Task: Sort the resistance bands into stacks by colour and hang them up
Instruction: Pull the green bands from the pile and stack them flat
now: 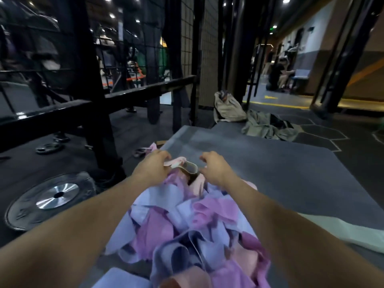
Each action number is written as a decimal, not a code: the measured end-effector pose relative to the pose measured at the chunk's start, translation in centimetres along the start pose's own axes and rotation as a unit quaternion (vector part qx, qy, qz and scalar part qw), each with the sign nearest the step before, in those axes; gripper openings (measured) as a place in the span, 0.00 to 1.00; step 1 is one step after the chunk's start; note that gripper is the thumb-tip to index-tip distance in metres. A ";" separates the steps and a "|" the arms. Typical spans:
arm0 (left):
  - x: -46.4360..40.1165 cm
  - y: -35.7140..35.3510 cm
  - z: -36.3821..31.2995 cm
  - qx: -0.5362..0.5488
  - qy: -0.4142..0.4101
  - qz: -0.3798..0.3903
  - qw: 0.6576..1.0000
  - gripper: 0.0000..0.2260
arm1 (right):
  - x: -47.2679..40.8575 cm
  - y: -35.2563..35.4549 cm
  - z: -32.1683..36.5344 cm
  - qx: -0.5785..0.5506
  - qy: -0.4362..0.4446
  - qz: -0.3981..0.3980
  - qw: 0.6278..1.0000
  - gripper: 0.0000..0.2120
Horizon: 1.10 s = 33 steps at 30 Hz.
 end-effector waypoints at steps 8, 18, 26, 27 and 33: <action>-1.3 -3.7 3.5 0.008 0.011 0.036 0.999 0.17 | -4.1 -5.9 -1.0 0.081 -0.048 0.014 0.995 0.19; 0.6 2.4 0.1 0.097 0.006 -0.037 0.995 0.19 | 1.7 2.0 5.4 -0.011 0.049 -0.134 0.990 0.11; 4.8 13.8 -7.8 0.213 -0.111 -0.119 0.963 0.19 | 9.4 13.0 10.7 -0.125 0.109 -0.213 0.963 0.13; 5.5 15.0 -8.5 0.214 -0.121 -0.126 0.961 0.17 | 10.4 14.2 11.1 -0.115 0.109 -0.218 0.963 0.13; 9.9 20.8 -12.9 0.206 -0.128 -0.163 0.956 0.02 | 16.5 19.2 12.9 -0.110 0.136 -0.235 0.956 0.12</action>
Point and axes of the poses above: each hand's wrist, its own x-axis away from the middle knuckle, its own y-axis out of the back of the hand, z = x × y, the point moved 7 cm from there along -x, towards the middle knuckle, and after that the axes turned 14 degrees about -x, right-handed, at the moved point
